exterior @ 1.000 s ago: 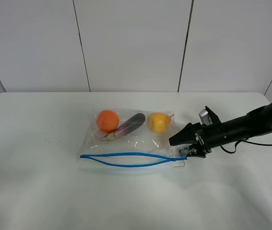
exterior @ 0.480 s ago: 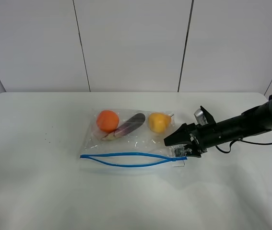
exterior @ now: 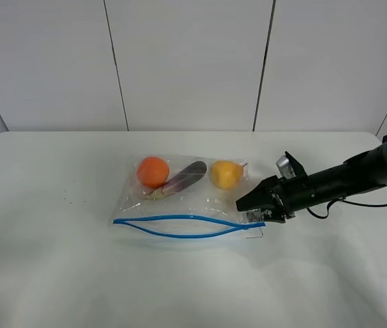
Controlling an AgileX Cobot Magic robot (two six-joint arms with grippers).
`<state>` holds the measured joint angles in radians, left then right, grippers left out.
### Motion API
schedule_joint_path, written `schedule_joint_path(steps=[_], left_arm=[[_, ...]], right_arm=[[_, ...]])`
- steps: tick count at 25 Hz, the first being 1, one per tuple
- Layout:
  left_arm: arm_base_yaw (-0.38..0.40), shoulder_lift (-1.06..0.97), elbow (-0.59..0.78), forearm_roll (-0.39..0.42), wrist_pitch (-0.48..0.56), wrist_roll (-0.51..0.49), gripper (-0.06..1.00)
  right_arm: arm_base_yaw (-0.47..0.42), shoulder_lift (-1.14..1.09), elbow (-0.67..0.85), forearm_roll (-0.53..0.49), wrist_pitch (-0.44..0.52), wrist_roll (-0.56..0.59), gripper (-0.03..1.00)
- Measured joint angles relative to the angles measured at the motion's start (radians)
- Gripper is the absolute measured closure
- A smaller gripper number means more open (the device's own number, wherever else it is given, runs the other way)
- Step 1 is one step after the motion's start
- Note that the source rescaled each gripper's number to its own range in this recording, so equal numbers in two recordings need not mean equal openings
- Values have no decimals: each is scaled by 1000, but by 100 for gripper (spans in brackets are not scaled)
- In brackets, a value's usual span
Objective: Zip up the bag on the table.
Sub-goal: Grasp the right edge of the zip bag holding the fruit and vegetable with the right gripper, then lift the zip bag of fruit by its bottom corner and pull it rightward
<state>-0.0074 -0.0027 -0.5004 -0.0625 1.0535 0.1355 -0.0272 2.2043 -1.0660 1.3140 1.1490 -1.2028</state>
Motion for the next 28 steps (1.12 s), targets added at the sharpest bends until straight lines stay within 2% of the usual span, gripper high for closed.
schedule_joint_path(steps=[13,18,24,28], left_arm=[[0,0,0,0,0,0,-6],[0,0,0,0,0,0,-6],[0,0,0,0,0,0,-6],[0,0,0,0,0,0,-6]], right_arm=[[0,0,0,-5,-5,6,66],[0,0,0,-7,-5,7,75],[0,0,0,-7,-9,7,92],[0,0,0,-16,-21,7,96]])
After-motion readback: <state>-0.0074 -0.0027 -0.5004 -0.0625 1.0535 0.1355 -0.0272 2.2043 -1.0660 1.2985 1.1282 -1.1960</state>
